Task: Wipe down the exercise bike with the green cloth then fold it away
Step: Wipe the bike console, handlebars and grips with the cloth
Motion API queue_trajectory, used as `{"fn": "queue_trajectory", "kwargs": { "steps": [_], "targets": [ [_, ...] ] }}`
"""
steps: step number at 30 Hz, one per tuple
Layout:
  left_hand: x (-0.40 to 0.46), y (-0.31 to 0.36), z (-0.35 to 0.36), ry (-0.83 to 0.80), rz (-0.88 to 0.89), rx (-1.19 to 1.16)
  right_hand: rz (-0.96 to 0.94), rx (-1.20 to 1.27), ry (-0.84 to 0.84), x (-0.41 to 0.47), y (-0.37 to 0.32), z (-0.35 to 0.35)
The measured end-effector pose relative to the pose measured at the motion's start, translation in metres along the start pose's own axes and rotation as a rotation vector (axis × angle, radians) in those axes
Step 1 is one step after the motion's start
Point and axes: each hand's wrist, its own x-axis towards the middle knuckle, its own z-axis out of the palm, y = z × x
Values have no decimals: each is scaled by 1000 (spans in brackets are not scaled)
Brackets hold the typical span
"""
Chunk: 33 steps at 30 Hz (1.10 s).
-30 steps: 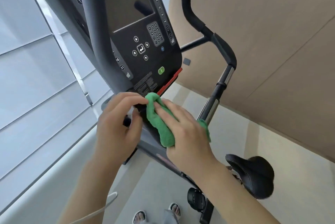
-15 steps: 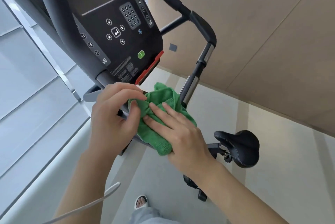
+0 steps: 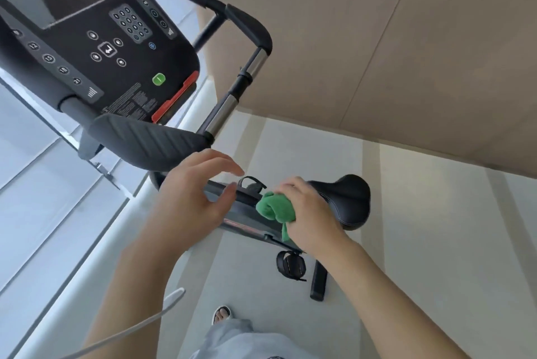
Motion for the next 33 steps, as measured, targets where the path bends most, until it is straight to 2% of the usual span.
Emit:
{"fn": "queue_trajectory", "kwargs": {
  "steps": [6,16,22,26,29,33],
  "targets": [
    [-7,92,110,-303,61,-19,83,98,162,-94,69,-51],
    [-26,241,269,-509,233,-104,209,323,318,-259,183,-130],
    [-14,292,302,-549,328,-68,232,507,414,-315,212,-154],
    [2,310,318,-577,384,-119,311,659,364,-340,235,-169],
    [9,324,337,-610,458,-185,372,643,394,-349,254,-172],
    [23,336,361,-659,475,-275,429,580,549,-349,271,-179]
  ]
}}
